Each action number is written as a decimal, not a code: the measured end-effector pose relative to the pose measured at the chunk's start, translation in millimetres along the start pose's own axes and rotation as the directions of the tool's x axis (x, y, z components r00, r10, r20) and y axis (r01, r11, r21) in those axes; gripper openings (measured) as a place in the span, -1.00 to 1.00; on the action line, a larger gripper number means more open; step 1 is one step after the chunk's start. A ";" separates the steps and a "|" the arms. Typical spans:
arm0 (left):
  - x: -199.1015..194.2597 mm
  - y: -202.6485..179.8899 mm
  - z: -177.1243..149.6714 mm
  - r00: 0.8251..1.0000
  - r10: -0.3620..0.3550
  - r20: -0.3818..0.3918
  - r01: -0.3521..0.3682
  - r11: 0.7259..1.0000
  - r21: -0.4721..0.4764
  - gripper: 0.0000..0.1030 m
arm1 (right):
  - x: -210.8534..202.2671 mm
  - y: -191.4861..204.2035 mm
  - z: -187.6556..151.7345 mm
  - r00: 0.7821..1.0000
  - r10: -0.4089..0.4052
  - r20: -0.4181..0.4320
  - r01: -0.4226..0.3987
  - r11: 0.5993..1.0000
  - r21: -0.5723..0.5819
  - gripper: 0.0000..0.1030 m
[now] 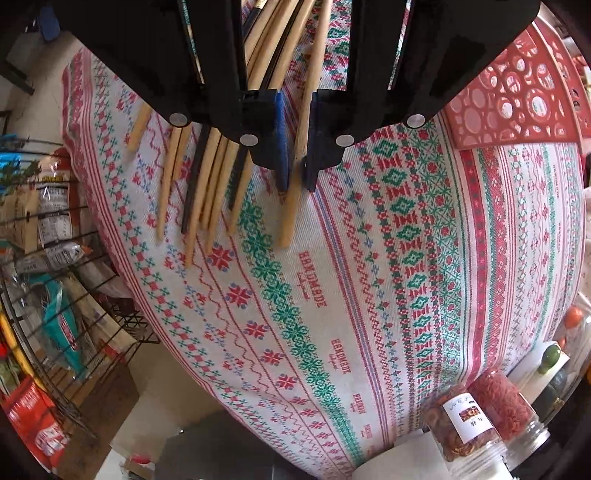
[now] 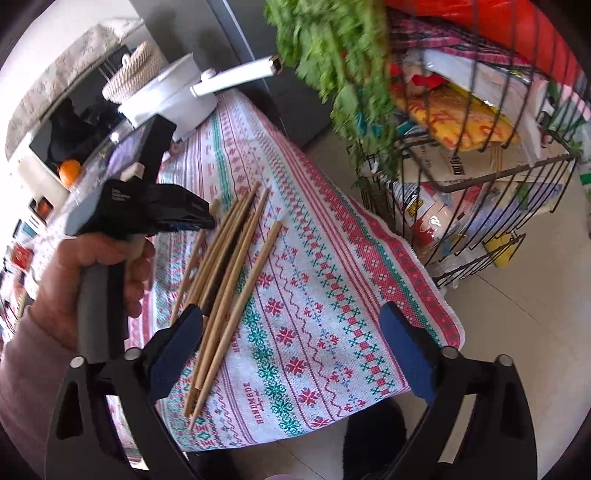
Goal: Organize utensils
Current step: 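Grasp one bamboo chopstick with the left tool while the right tool grasps another, then lift the held chopsticks with both tools and carry them over the pink basket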
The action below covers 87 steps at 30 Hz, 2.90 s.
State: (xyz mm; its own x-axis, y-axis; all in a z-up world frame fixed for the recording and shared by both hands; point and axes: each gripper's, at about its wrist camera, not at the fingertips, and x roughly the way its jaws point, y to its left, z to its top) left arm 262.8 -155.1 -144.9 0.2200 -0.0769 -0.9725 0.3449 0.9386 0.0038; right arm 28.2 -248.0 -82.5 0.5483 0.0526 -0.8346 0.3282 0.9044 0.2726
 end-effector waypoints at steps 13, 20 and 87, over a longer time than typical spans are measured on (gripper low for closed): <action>-126.2 51.9 -128.7 0.924 -0.044 0.379 0.049 0.999 -0.002 -0.88 | 45.1 46.6 28.8 0.990 -0.138 -0.027 0.136 0.988 -0.067 0.09; -168.2 89.3 -174.9 0.871 -0.088 0.484 0.113 0.993 -0.023 -0.88 | 96.5 42.0 62.6 0.972 -0.144 -0.184 0.163 0.982 0.094 -0.12; -291.0 163.8 -137.6 0.523 0.178 0.834 0.192 0.928 -0.319 -0.88 | -144.3 198.5 79.4 0.836 0.325 0.443 -0.220 0.937 -0.273 -0.85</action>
State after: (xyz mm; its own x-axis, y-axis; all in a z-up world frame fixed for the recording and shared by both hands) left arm 129.7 67.3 106.6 0.9371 -0.1535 -0.3135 0.0716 0.9636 -0.2577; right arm 75.3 -109.7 130.1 0.9054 0.1506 -0.3970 -0.0229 0.9510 0.3085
